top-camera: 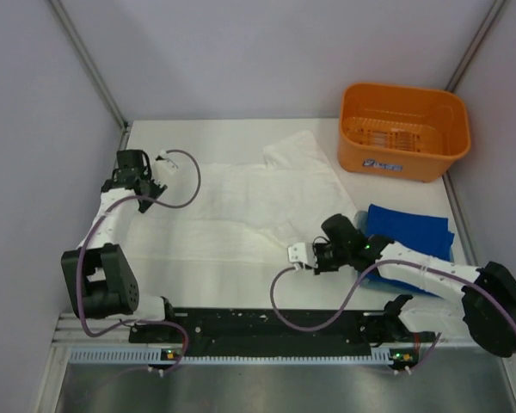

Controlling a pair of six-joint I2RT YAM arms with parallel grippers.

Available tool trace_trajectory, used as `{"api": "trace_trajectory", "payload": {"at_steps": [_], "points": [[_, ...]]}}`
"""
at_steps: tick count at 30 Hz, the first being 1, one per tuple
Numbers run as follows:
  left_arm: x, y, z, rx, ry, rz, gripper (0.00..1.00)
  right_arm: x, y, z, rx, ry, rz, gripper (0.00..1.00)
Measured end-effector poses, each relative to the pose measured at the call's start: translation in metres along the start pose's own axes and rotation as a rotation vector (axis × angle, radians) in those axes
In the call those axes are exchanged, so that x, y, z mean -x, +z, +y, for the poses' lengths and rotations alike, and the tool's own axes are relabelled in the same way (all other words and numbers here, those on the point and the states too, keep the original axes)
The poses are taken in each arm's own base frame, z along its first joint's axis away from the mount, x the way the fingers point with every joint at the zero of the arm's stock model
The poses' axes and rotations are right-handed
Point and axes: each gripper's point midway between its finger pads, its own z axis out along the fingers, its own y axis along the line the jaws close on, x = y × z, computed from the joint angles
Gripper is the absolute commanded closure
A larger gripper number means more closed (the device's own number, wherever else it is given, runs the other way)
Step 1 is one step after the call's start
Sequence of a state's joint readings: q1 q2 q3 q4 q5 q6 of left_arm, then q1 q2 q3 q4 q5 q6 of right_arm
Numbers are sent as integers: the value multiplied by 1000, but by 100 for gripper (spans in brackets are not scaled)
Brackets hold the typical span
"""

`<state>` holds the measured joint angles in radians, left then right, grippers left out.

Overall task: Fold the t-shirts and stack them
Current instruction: Fold the flattened tshirt in 1/3 of the way

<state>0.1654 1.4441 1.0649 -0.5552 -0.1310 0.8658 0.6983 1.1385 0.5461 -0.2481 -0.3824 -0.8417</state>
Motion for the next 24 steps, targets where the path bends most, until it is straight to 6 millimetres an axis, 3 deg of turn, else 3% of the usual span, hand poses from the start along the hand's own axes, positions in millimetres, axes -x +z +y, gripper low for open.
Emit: {"api": "trace_trajectory", "payload": {"at_steps": [2,3,6,8,13,19,22,23,24], "points": [[12,-5,-8,-14,14,-30,50,-8,5,31,106,-87,81,94],[14,-6,-12,-22,22,-33,50,-13,8,46,161,-139,125,88],[20,-5,-26,-49,45,-37,50,-25,10,73,265,-257,215,44],[16,-2,-33,-61,52,-23,50,-21,8,71,254,-305,215,30],[-1,3,-44,-77,59,28,50,-8,-9,56,157,-328,184,23],[-17,2,-55,-82,64,58,50,56,-48,35,13,-195,-89,23],[-17,-1,-55,-81,57,57,58,94,-64,11,-35,-31,-266,17],[-17,-3,-57,-93,49,56,63,102,-66,-1,-69,36,-308,19],[-14,-6,-61,-115,39,54,68,106,-67,-11,-104,107,-328,30]]}}
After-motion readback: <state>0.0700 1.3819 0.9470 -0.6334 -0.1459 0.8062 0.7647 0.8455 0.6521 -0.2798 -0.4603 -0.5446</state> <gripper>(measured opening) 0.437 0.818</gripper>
